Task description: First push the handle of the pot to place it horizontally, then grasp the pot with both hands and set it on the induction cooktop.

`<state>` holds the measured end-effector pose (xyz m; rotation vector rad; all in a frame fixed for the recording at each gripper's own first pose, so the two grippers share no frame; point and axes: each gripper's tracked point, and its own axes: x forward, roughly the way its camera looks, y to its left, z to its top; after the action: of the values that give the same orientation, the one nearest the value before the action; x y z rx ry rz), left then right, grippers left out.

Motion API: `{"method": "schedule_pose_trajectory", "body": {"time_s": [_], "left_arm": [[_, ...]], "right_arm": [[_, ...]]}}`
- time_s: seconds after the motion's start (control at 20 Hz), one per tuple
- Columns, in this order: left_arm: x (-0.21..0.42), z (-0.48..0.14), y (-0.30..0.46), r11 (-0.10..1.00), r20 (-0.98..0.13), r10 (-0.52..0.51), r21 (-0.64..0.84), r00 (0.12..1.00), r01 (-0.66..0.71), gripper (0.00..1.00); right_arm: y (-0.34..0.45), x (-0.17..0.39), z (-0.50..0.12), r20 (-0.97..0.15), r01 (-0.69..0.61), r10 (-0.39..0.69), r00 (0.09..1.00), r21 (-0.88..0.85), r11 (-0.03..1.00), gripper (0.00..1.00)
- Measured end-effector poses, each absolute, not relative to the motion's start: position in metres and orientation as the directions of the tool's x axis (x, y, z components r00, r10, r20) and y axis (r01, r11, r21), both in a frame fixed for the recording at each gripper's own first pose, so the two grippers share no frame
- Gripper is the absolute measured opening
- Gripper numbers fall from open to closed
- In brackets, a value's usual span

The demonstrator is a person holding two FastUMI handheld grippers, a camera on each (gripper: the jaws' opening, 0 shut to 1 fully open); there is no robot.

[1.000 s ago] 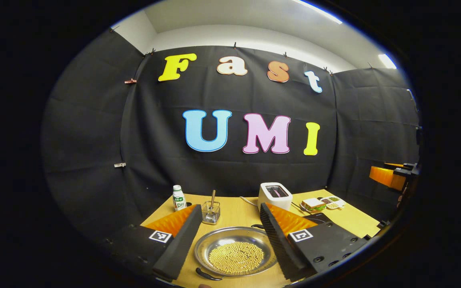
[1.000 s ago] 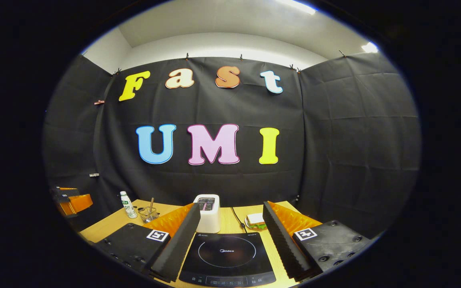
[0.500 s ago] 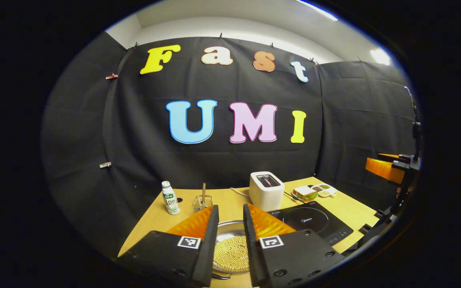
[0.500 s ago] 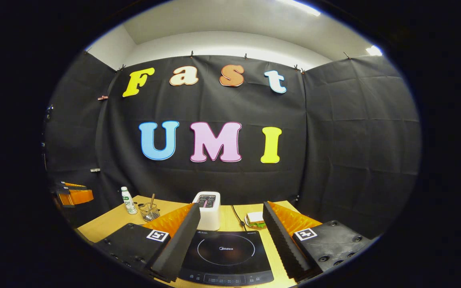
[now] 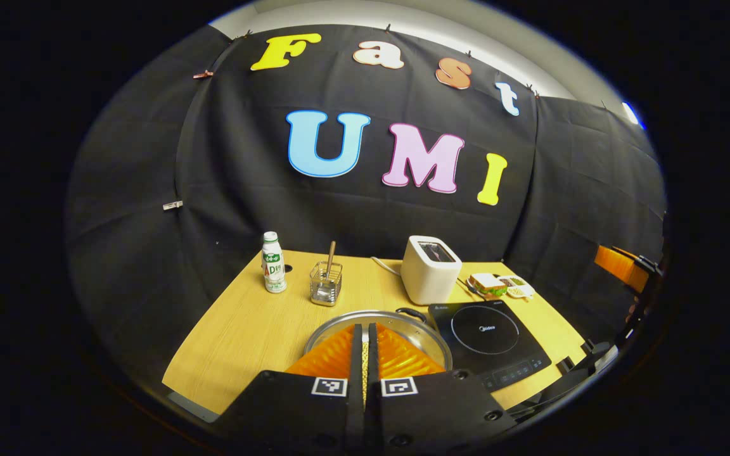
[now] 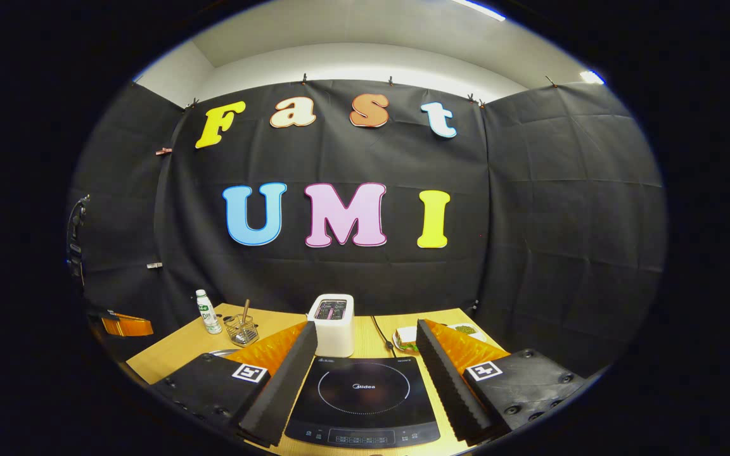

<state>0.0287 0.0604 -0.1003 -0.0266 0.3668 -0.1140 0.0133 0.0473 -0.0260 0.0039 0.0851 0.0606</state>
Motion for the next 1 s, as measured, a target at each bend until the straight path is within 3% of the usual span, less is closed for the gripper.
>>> {"method": "schedule_pose_trajectory", "body": {"time_s": [0.15, 1.0], "left_arm": [[0.021, -0.124, 0.059, 0.982, -0.403, -0.167, -0.147, 0.9, 0.117, 0.05], [-0.023, -0.283, 0.035, 0.957, -0.709, -0.273, -0.269, 0.65, 0.108, 0.05]], "right_arm": [[0.046, 0.012, -0.033, -0.095, -0.053, 0.055, 0.994, 0.023, 0.998, 0.98], [0.026, 0.013, -0.062, -0.194, -0.01, 0.016, 0.981, 0.032, 0.999, 0.98]]}}
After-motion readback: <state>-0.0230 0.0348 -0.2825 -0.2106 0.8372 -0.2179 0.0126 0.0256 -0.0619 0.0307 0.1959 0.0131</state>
